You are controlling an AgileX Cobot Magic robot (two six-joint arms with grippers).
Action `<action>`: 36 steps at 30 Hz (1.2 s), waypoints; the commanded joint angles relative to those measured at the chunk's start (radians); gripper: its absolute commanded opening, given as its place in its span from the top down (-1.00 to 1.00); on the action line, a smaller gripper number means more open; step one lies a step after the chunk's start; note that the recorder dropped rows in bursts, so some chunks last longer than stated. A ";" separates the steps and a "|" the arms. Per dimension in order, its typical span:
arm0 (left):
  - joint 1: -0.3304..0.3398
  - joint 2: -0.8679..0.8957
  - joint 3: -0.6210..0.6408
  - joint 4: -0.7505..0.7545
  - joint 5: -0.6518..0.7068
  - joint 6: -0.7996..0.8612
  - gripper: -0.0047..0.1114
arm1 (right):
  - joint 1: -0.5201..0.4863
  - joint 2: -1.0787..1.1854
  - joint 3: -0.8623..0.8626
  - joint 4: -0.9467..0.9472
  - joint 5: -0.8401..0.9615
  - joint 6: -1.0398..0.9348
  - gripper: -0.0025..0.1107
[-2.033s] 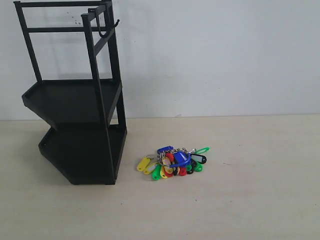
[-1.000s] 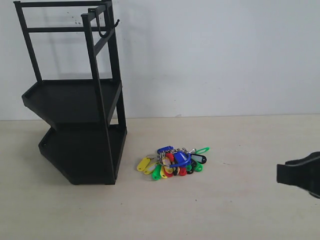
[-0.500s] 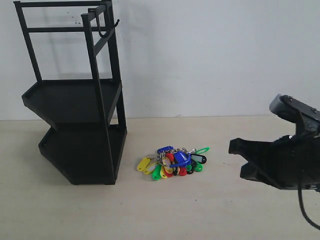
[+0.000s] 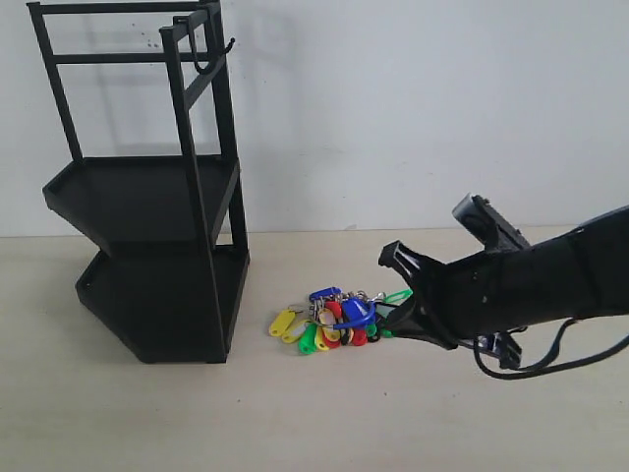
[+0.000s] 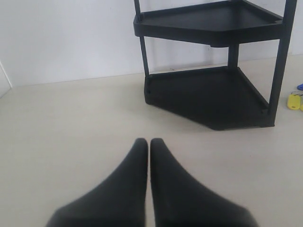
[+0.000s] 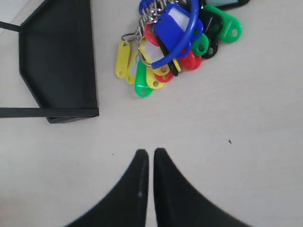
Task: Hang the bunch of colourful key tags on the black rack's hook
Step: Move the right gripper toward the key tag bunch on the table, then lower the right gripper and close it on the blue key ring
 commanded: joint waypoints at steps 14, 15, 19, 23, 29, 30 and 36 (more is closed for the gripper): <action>-0.001 -0.002 -0.001 -0.003 -0.007 0.001 0.84 | 0.078 0.225 -0.163 0.151 -0.095 0.020 0.29; -0.001 -0.002 -0.001 -0.003 -0.007 0.001 0.84 | 0.078 0.227 -0.170 0.151 -0.108 0.020 0.29; -0.001 -0.002 -0.001 -0.003 -0.007 0.001 0.84 | 0.078 0.231 -0.200 0.151 -0.135 0.020 0.29; -0.001 -0.002 -0.001 -0.003 -0.007 0.001 0.84 | 0.078 0.267 -0.247 0.155 -0.103 0.031 0.29; -0.001 -0.002 -0.001 -0.003 -0.007 0.001 0.84 | 0.078 0.332 -0.299 0.155 -0.118 0.076 0.29; -0.001 -0.002 -0.001 -0.003 -0.007 0.001 0.84 | 0.078 0.339 -0.306 0.157 -0.133 0.079 0.29; -0.001 -0.002 -0.001 -0.003 -0.007 0.001 0.84 | 0.078 0.387 -0.352 0.169 -0.140 0.083 0.29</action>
